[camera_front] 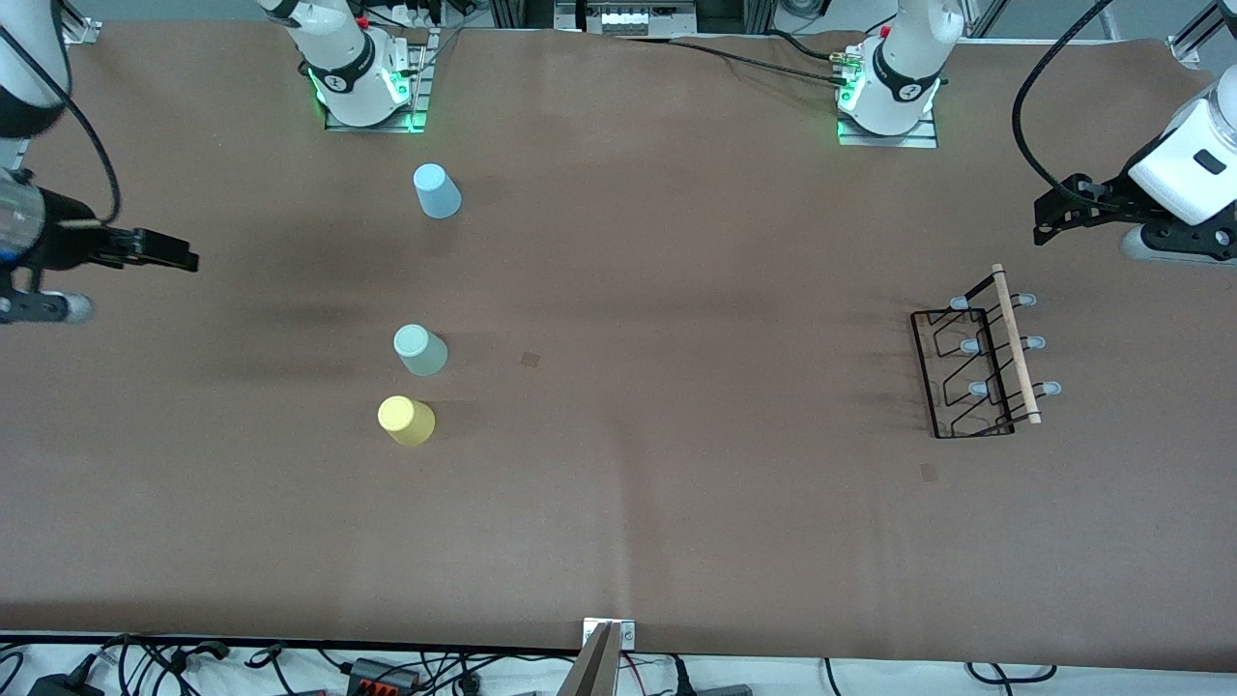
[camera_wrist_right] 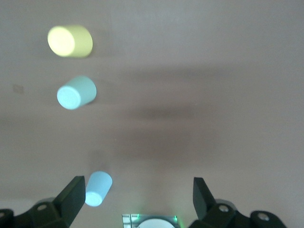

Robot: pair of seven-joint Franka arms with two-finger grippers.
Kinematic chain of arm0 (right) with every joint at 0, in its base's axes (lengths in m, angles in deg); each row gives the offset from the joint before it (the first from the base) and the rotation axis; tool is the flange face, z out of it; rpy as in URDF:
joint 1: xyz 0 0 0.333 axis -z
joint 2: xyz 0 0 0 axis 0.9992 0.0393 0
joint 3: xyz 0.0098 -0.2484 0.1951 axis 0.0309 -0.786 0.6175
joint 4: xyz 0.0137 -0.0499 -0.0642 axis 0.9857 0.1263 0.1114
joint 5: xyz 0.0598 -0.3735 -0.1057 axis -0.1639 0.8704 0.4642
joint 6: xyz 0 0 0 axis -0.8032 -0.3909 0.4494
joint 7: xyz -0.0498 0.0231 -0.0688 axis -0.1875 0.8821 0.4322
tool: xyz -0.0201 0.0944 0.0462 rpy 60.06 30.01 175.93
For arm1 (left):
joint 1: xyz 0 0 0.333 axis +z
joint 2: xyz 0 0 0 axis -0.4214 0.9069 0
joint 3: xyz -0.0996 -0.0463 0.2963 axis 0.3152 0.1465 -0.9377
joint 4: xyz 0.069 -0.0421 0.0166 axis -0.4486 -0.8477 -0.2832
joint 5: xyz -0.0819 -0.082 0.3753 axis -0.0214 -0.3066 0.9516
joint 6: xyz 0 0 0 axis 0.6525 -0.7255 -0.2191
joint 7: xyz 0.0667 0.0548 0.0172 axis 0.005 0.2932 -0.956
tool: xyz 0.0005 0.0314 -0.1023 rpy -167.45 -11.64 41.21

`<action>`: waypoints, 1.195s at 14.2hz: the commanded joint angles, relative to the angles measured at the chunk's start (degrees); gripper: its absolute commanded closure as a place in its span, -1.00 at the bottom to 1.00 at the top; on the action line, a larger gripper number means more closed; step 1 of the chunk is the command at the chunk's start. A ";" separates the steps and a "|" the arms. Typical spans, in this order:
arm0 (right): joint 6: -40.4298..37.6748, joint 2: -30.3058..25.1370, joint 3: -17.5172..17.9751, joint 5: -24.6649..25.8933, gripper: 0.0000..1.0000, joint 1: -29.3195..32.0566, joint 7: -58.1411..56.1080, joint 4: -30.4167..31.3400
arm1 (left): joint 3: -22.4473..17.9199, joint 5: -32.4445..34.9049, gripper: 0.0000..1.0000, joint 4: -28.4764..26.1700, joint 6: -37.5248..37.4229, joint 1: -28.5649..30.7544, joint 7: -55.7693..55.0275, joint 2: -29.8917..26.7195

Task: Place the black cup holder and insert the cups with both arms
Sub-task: 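Move both grippers toward the rack and the teal cup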

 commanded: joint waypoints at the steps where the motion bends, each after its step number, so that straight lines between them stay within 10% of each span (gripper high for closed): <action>1: -2.59 0.36 -0.01 -0.60 -1.00 -1.58 -0.86 -0.10 | 0.09 0.43 -1.00 1.65 -3.18 0.43 -0.35 1.09; 10: 29.56 -8.78 -0.01 -1.04 -1.00 -12.55 13.79 28.29 | -0.79 0.96 -1.00 2.72 0.13 6.31 7.91 11.02; 17: 35.72 -9.57 -0.01 -1.04 -1.00 -14.24 15.57 32.69 | -0.18 0.96 -0.94 -13.87 31.03 10.54 7.91 11.38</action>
